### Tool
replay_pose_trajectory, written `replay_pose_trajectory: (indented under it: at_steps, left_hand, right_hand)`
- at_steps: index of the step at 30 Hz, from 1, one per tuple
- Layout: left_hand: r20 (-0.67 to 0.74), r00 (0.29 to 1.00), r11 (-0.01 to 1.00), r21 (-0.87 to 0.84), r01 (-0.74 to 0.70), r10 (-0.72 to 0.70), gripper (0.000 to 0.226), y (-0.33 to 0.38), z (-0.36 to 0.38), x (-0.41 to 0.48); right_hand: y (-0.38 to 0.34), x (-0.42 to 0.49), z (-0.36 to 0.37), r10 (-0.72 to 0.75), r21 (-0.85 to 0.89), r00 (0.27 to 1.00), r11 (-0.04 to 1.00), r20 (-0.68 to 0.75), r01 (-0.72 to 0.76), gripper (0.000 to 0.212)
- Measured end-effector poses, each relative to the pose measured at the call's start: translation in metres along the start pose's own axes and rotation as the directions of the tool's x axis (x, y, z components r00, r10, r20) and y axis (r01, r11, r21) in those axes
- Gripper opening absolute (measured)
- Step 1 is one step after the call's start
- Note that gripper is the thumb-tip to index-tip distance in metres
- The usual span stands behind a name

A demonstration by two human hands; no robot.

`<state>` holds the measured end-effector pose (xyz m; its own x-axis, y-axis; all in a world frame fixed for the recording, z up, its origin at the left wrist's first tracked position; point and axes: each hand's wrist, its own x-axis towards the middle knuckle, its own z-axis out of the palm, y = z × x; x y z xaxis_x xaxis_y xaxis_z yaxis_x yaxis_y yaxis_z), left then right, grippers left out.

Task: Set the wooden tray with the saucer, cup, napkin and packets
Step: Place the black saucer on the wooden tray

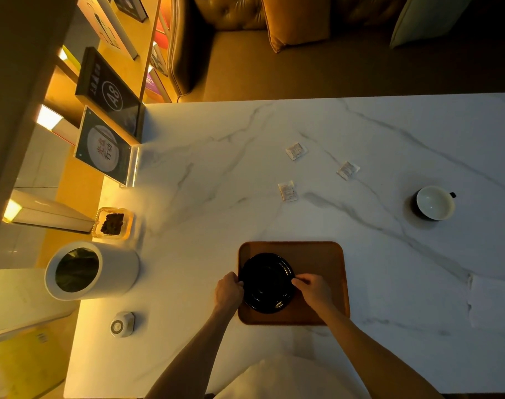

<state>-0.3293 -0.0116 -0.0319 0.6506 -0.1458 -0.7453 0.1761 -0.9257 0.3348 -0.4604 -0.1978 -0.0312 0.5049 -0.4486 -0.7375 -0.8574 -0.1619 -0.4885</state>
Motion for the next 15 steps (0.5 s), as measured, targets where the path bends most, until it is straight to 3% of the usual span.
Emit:
replay_pose_trajectory:
  at_steps: [7, 11, 15]
  left_hand:
    - [-0.02, 0.999, 0.995, 0.096, -0.031, 0.033, 0.025, -0.003, -0.01, -0.007]
    - [-0.093, 0.988, 0.975, 0.197, -0.102, 0.122, 0.031, -0.008, -0.02, -0.013]
    - [-0.023, 0.978, 0.836, 0.524, -0.164, 0.207, 0.054, -0.015, -0.028, -0.023]
  right_hand:
    - [-0.003, -0.001, -0.005, -0.021, -0.042, 0.999, 0.999, 0.033, 0.022, 0.036]
    - [-0.006, -0.004, -0.017, -0.073, -0.029, 0.996, 0.997, -0.055, 0.071, 0.034]
    - [0.0, -0.013, -0.024, -0.32, -0.326, 0.928, 0.912, -0.189, 0.248, 0.046]
